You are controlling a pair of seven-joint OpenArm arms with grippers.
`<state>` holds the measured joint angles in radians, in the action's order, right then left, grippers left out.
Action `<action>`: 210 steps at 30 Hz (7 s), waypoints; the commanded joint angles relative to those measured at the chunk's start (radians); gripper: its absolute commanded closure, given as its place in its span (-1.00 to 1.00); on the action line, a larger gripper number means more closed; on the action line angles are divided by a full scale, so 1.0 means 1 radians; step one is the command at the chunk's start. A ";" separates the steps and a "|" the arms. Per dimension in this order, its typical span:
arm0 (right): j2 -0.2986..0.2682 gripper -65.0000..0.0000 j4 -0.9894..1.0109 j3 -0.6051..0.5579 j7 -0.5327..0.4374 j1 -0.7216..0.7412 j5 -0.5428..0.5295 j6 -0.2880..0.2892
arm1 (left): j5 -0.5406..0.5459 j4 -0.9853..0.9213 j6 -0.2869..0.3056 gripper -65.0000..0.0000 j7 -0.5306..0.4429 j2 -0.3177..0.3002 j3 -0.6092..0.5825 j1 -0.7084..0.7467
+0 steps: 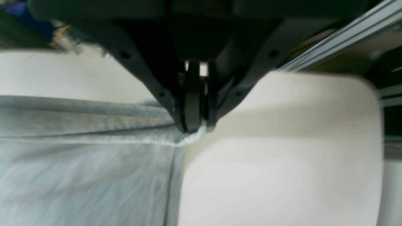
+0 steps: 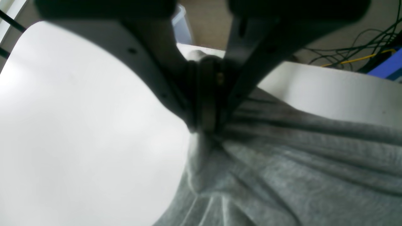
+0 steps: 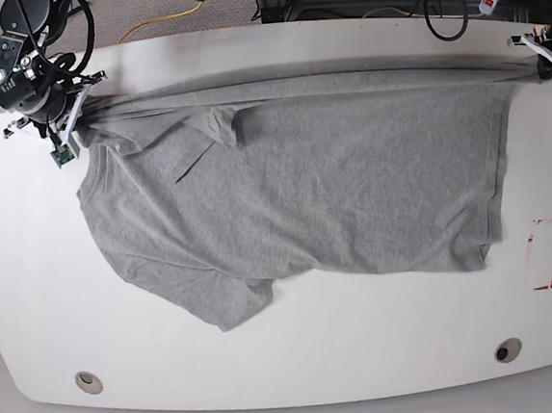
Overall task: Fold the T-shirt properly
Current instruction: 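Lift the shirt by the hem and drag it flat across the table, then open both grippers and release the shirt edge, then move the right gripper onto the shirt and pinch the folded fabric, then pull the pinched fabric with the right gripper toward the shirt's edge, then carry the pinched shirt corner with the right gripper to the shoulder corner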
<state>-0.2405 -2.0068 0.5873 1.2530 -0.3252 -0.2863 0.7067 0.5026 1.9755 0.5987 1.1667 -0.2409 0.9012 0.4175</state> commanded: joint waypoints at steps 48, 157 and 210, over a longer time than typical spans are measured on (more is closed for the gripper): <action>0.020 -0.55 0.022 0.124 0.064 0.007 -0.340 -0.009 | -0.338 -0.256 0.099 -0.21 -0.032 -0.102 -0.310 -0.497; -0.046 1.00 0.311 -0.336 -0.146 0.370 -0.271 -0.009 | -0.345 -0.341 0.099 -0.20 -0.256 -0.130 -0.330 -0.208; -0.066 -0.63 0.108 0.092 -0.074 0.067 -0.271 -0.009 | -0.345 -0.117 0.099 -0.20 -0.256 -0.056 -0.339 -0.145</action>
<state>-0.3046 -1.8687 0.6399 1.1744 -0.2443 -0.5461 0.6968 0.1539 1.8404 0.7002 0.9260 -0.2840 0.5640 0.2710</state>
